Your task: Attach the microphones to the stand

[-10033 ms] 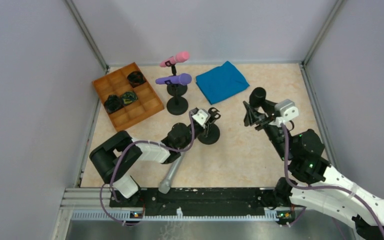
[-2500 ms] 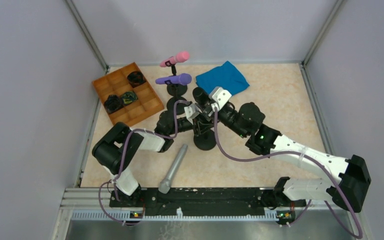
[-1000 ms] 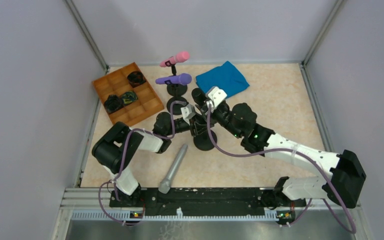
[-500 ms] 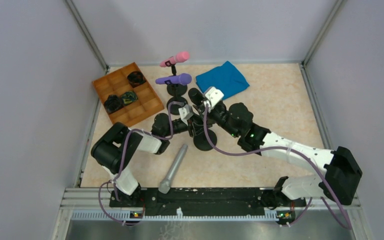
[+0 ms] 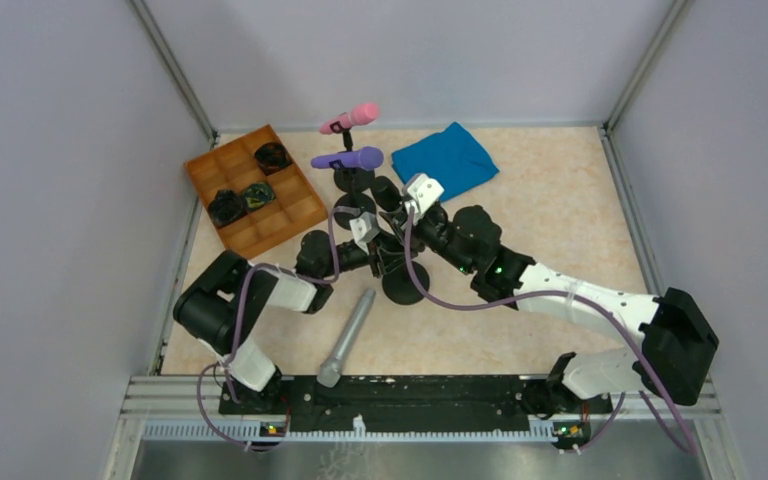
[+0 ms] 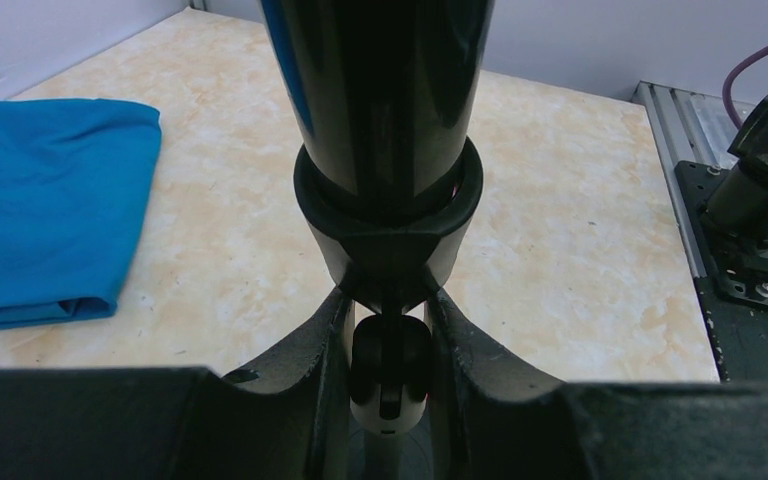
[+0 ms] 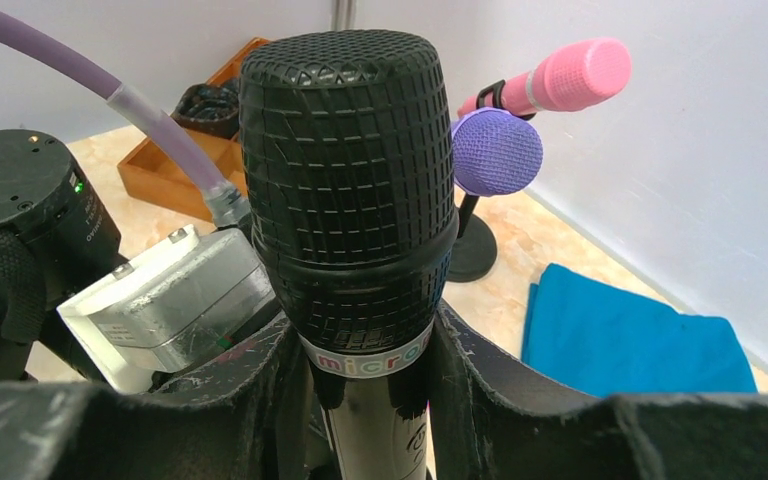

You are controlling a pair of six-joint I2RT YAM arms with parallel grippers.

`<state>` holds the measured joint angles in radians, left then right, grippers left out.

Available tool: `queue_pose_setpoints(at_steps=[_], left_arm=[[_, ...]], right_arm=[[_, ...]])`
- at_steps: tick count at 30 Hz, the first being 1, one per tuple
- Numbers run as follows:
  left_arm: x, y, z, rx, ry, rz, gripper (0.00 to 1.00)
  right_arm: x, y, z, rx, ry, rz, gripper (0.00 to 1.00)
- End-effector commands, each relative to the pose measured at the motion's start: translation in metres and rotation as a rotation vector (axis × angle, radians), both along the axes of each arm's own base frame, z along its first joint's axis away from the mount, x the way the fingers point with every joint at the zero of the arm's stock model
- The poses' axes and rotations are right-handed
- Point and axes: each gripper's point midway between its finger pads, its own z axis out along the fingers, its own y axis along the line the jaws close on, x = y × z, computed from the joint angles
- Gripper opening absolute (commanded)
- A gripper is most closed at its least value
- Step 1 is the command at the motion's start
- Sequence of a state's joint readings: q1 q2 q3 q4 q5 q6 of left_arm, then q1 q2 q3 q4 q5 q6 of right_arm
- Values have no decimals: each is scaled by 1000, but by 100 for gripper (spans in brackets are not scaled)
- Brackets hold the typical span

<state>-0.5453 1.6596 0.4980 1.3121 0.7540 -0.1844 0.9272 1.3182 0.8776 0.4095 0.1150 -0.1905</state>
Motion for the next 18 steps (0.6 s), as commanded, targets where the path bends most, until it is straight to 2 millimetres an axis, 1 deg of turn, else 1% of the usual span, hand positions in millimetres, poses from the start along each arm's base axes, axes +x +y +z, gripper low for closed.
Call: queue_pose_setpoints(at_steps=[1,11,18], left_arm=[[-2,16,36,-50,-132,22,0],[-1,27,35,-39,-134,67,0],[2,46,36,-34,-128,126,0]], right_arm=[[-59,-81,-220,-598,534,-62,0],[-65,-70,-231,-659,522,-52,0],[-70,-56,-232,-635,511,-62,0]])
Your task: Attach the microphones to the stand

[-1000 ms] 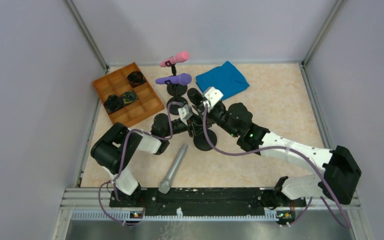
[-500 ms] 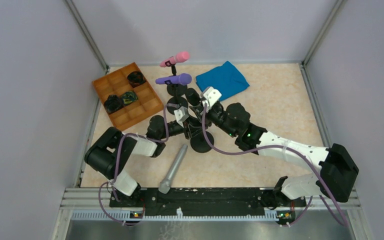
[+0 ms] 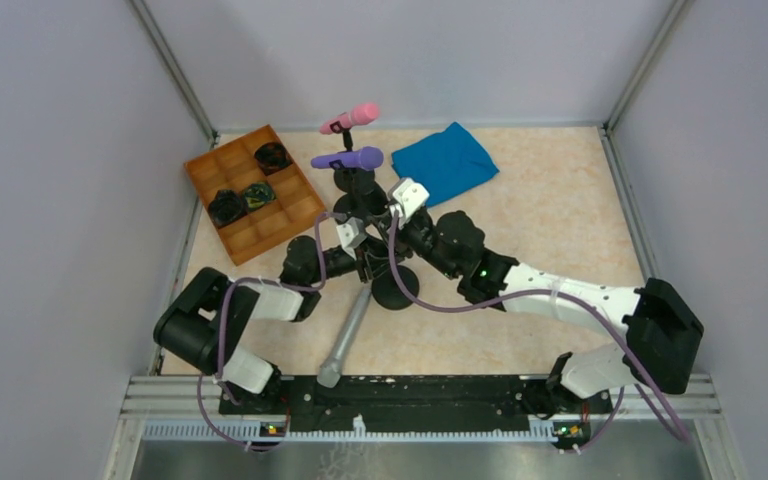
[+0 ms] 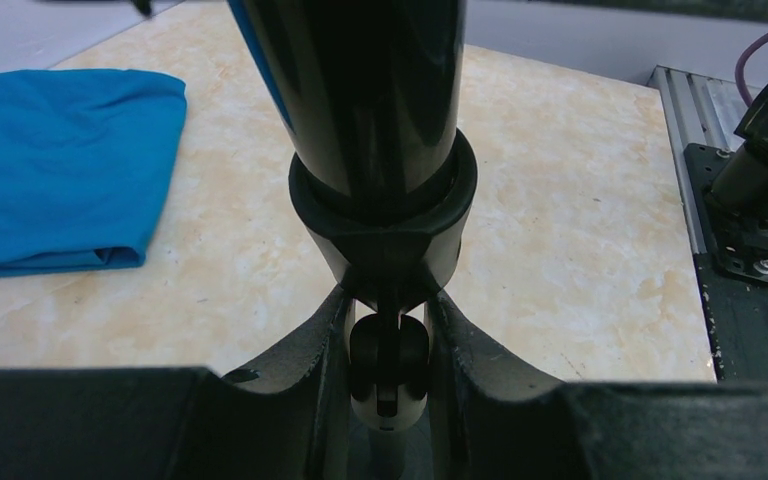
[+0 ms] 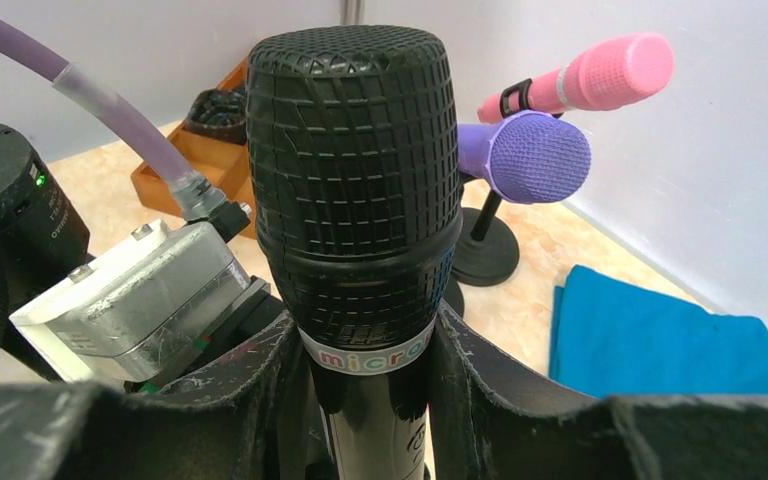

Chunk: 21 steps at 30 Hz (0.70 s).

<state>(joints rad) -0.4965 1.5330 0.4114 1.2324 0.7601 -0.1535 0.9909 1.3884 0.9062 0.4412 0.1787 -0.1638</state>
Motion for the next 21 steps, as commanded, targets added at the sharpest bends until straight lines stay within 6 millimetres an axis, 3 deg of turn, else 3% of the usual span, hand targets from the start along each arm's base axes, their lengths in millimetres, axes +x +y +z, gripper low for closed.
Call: queue_pose_setpoints(at_steps=[1,7,21], left_arm=[[10,22,37,-56,-134,91,0],[14,35,33,11,-129,168,0],[18,57,25,9,-115,264,0]], right_arm=[[-64,-78,-224,-646,486,-50,0],[-67,-71,-233,-660,473,-51,0],[-71,-77,-250,-696,479,-64,0]])
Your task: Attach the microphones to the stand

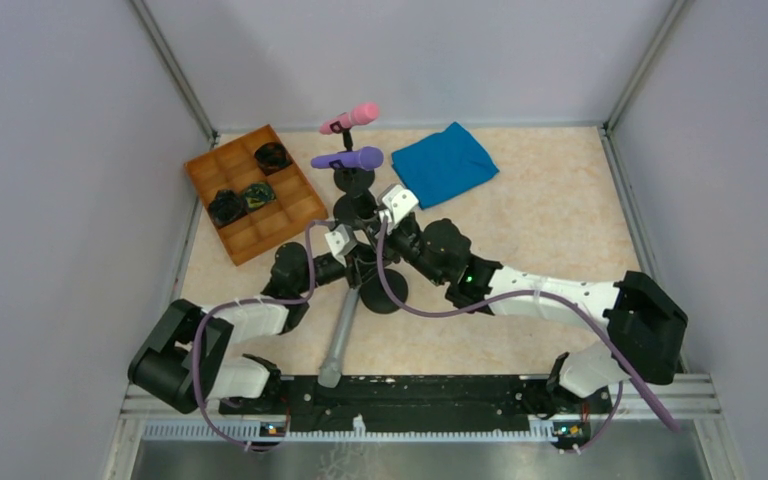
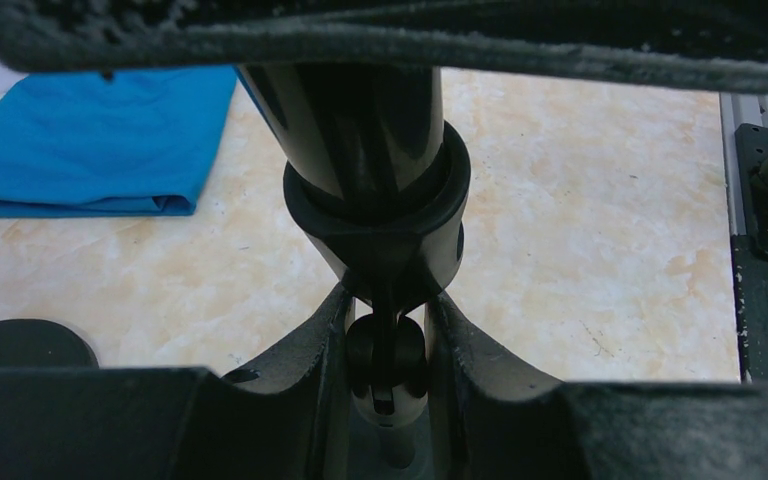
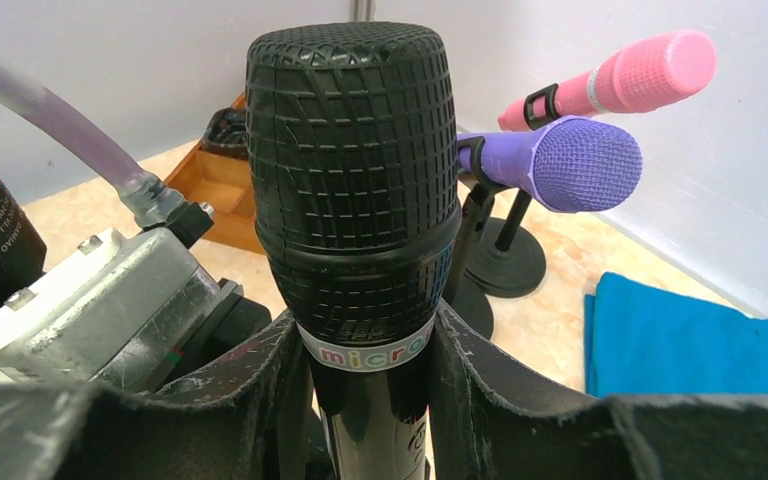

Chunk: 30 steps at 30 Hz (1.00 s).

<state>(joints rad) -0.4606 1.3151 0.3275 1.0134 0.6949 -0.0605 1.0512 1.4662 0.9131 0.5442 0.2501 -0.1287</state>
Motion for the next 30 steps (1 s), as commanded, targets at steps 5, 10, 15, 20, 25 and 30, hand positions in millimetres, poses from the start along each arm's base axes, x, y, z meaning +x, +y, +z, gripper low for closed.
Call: queue_pose_setpoints(at_steps=[5,10,15,20,25,30], left_arm=[[30,35,25,-57,-103,189,0],[35,39,24,-61,-90,209,0],[36,41,23,-61,-88,215,0],[37,41,20,-56,-79,217,0],[38,42,20,-57,-78,221,0],[39,43,19,-54,-72,231,0]], right_arm=[[-69,-100,-246,-746,479,-25,0],[-74,-98,-251,-753,480,-11,0],[-78,-98,-257,-755,488,-12,0],[-82,-97,-259,-732,490,-19,0],[-89,-96,-262,-723,504,-25,0],[-95,-96,-266,-715,508,-31,0]])
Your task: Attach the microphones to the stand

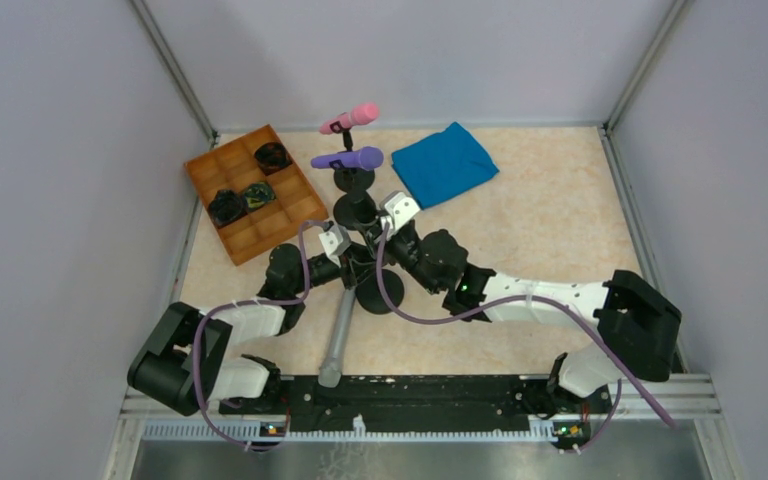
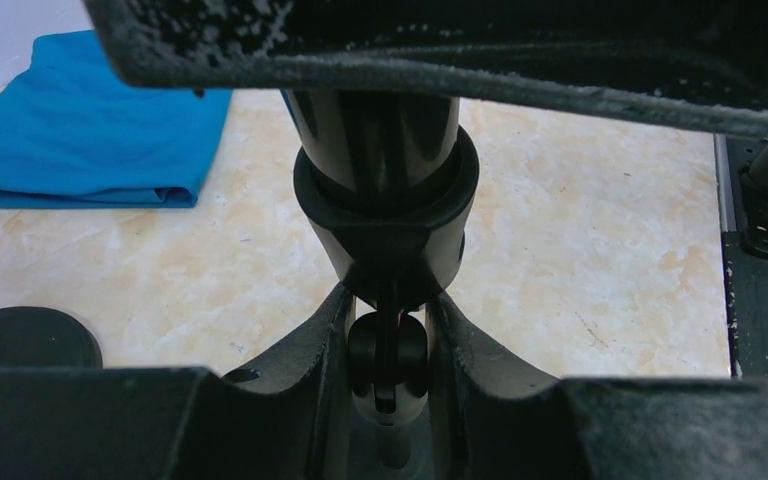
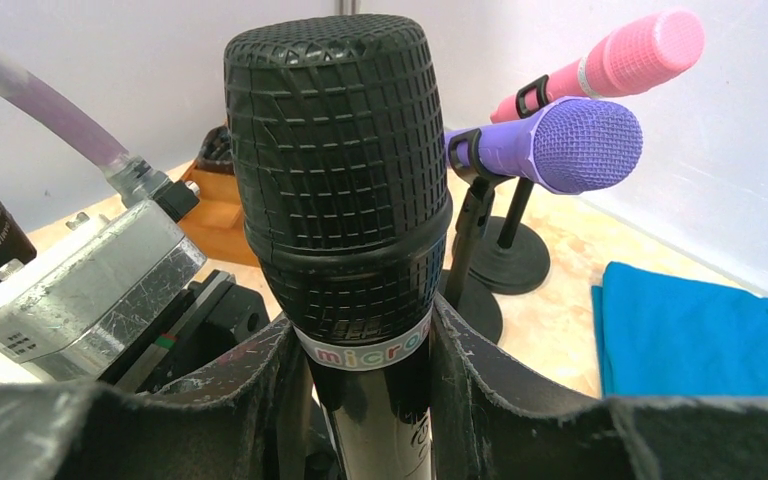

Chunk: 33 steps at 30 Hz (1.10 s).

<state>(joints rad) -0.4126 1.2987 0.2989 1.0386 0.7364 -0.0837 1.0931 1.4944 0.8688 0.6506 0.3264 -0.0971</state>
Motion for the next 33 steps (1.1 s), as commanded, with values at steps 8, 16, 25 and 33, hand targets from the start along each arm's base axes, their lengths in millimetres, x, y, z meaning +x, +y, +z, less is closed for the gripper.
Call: queue_pose_setpoints(at_steps=[8,16,25,33], left_arm=[[41,31,19,-38,-73,224,0],[41,31,18,-38,-69,225,0],[39,30,16,-30,-71,209,0],[23,11,14,-19,-70,37,0]], right_arm=[[-98,-106,-271,-752,530,6,0],[-104,-112,-287,-774,547,10,0],[-108,-114,-297,-780,572,12,0],[-90,-91,-259,-754,438,43,0]])
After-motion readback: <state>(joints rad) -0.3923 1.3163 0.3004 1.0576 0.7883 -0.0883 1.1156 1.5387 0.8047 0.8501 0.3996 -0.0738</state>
